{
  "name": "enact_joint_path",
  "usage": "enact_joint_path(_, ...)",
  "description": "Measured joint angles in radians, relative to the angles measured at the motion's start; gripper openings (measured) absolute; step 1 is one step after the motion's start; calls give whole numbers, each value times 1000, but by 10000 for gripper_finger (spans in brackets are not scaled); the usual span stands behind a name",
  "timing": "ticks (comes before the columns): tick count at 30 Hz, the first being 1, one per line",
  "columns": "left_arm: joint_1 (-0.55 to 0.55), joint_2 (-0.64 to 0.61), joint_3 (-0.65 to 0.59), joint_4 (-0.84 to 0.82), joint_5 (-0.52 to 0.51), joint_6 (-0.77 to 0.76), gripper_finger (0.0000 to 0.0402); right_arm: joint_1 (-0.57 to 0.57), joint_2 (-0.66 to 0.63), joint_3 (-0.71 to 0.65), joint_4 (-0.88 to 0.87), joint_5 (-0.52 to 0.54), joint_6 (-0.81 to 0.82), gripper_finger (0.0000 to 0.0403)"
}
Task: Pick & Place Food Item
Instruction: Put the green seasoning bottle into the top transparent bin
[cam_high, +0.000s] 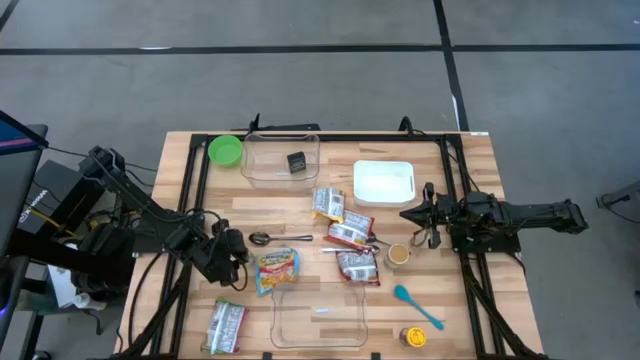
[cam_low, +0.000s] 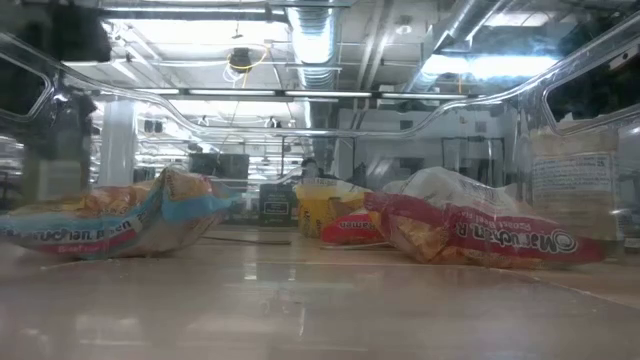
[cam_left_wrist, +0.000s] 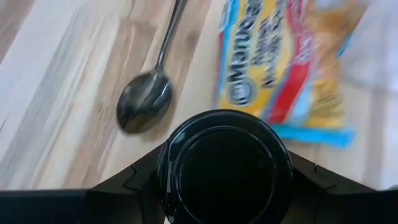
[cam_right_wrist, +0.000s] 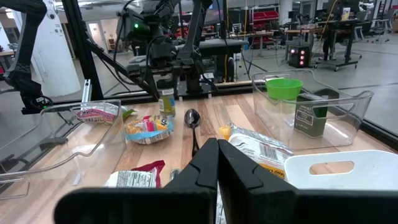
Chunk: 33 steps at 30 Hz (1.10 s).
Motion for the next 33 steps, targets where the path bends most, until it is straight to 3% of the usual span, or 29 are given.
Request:
enact_joint_path(17,137,0,102,11,0,186,203,0,0,0,0,0,0,0)
enact_joint_path(27,243,0,103,174,-1,358,205,0,0,0,0,0,0,0)
enact_joint_path(33,283,0,103,214,-1,373,212,0,0,0,0,0,0,0)
